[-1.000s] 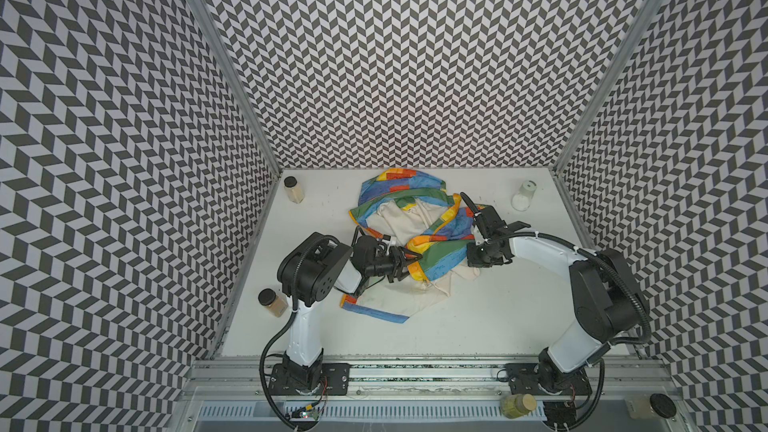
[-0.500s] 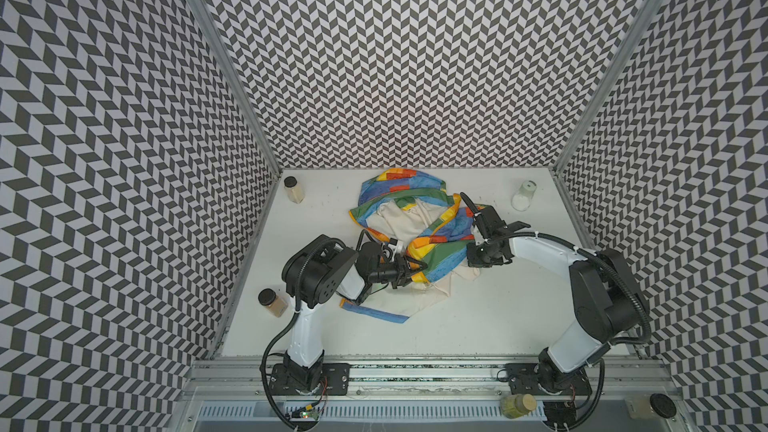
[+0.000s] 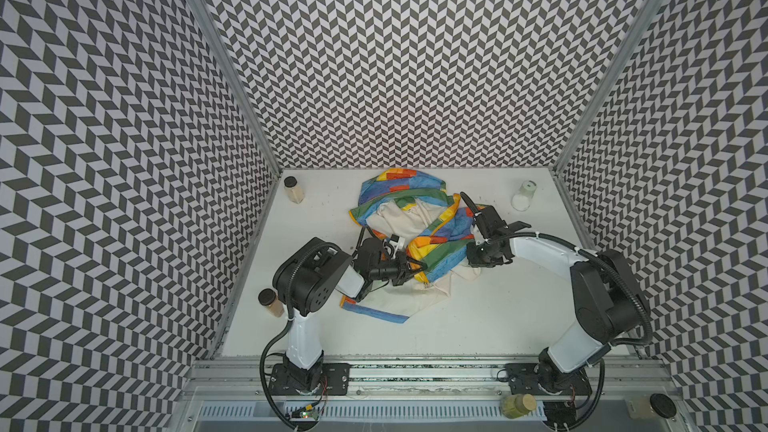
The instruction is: Zip up the jacket
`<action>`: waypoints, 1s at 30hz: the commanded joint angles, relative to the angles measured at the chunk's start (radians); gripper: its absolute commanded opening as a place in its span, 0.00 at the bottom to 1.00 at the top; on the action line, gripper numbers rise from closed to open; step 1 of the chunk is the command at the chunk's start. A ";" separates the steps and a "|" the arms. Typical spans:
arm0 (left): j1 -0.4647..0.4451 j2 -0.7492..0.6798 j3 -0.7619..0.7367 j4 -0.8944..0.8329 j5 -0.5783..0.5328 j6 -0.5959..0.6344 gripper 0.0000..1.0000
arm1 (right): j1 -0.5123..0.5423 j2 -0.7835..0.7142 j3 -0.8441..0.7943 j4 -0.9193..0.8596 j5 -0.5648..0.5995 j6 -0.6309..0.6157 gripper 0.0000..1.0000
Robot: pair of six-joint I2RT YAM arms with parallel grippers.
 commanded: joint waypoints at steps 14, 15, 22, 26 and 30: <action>-0.014 -0.137 0.170 -0.266 0.023 0.030 0.02 | -0.061 -0.393 -0.097 0.001 -0.169 0.044 1.00; -0.015 -0.140 0.179 -0.267 0.025 0.025 0.03 | -0.061 -0.413 -0.103 0.019 -0.216 0.058 1.00; -0.017 -0.160 0.242 -0.254 0.030 -0.028 0.04 | -0.052 -0.547 -0.247 0.366 -0.487 0.385 0.66; -0.017 -0.153 0.282 -0.208 0.033 -0.088 0.01 | -0.019 -0.582 -0.319 0.549 -0.502 0.567 0.69; -0.017 -0.141 0.319 -0.153 0.031 -0.158 0.00 | 0.027 -0.607 -0.379 0.700 -0.462 0.698 0.83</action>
